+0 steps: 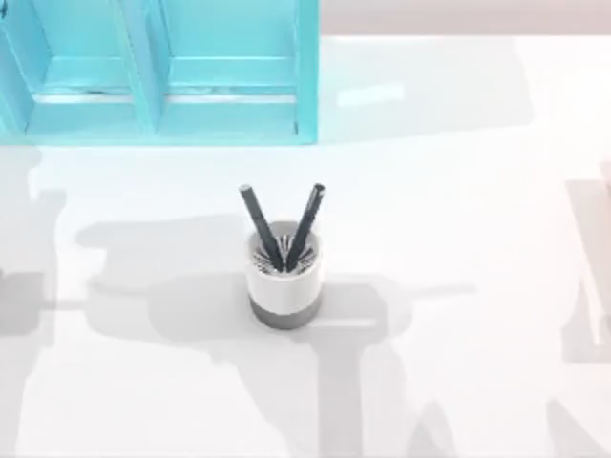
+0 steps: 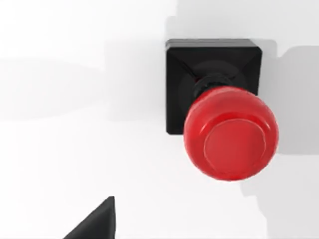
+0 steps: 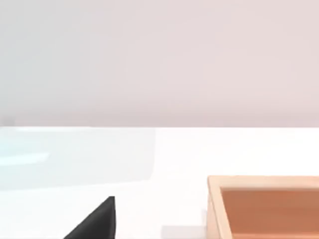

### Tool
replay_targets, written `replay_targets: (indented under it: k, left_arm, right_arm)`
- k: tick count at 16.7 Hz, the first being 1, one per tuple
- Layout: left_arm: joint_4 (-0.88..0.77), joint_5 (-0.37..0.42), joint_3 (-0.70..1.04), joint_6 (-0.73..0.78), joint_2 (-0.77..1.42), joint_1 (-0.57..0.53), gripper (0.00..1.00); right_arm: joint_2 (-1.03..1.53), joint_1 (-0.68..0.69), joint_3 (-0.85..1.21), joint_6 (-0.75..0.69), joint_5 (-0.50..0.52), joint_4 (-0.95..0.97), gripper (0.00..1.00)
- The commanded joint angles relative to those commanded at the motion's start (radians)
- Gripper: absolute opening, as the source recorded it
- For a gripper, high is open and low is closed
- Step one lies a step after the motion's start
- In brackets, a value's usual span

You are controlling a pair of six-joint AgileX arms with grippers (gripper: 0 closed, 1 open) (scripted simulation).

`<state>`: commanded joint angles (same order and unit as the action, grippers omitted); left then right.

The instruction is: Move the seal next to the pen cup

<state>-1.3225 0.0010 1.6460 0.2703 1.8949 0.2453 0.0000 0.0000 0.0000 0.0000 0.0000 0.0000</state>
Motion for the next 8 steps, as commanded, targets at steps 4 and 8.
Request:
replay_targets:
  k: [4,8]
  left_arm:
    - [0.002,0.000,-0.003,-0.001,-0.003,-0.005,1.00]
    - [0.075,0.000,-0.068,-0.002,0.011,-0.002,1.00]
  right_arm:
    - [0.000,0.000,0.000,0.000,0.000,0.000,1.00]
    - [0.000,0.000,0.000,0.000,0.000,0.000,1.00]
